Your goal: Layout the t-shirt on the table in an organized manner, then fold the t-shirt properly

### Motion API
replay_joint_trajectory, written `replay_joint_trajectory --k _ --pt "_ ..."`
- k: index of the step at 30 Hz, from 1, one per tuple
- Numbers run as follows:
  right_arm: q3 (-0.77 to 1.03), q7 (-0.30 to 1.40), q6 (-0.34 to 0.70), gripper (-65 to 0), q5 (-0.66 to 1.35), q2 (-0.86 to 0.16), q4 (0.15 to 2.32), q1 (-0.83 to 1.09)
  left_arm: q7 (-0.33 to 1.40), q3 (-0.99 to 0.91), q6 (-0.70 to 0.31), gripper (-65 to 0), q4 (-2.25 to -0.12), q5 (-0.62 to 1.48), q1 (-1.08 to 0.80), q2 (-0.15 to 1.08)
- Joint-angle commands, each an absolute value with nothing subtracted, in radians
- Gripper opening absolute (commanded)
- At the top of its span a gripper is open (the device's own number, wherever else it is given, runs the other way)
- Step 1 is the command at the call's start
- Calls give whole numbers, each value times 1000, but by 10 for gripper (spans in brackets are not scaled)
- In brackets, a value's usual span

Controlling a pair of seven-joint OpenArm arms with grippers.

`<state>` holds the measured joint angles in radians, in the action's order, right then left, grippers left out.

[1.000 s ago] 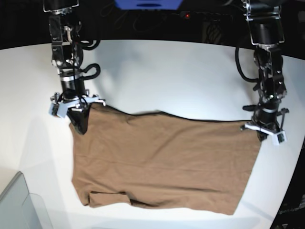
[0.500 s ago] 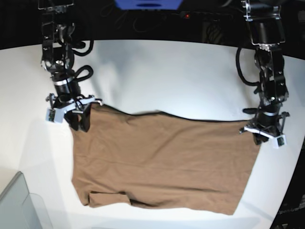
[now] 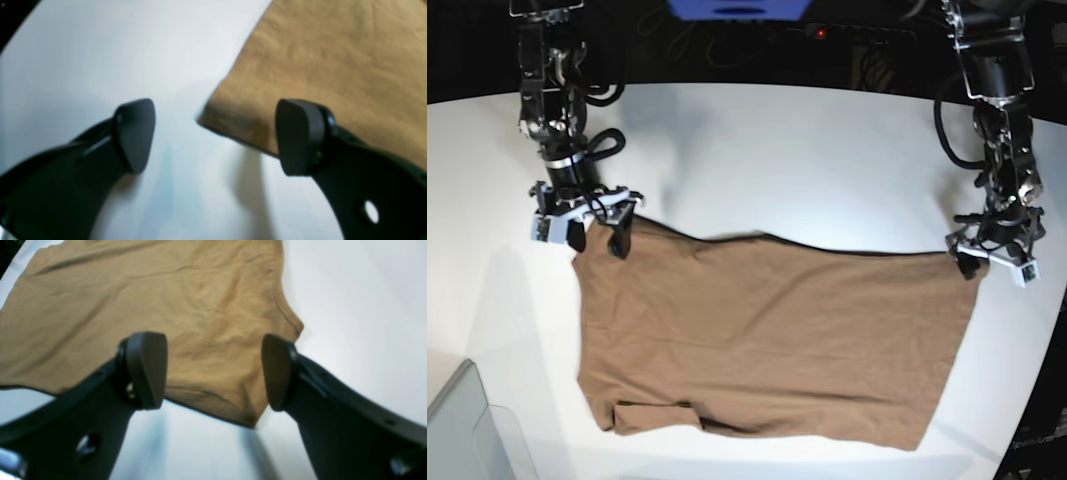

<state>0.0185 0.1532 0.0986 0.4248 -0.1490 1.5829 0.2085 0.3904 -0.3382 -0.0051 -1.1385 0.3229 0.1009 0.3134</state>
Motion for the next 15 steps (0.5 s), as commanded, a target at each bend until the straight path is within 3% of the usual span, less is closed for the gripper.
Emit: replay_joint_trajectory --k 1,10,13,15 --pt "21 124 107 -201 429 -156 1600 197 366 -340 -5 -104 -1141 325 128 326" --pt "19 130 107 -201 427 -156 1598 208 302 -211 -5 -113 -1026 325 182 329" --pt "16 127 108 -201 427 -156 1583 219 300 -180 -7 -215 -1021 325 186 329" --pt "7 130 108 -201 427 -154 1549 217 300 -174 -7 -340 -1021 325 188 323"
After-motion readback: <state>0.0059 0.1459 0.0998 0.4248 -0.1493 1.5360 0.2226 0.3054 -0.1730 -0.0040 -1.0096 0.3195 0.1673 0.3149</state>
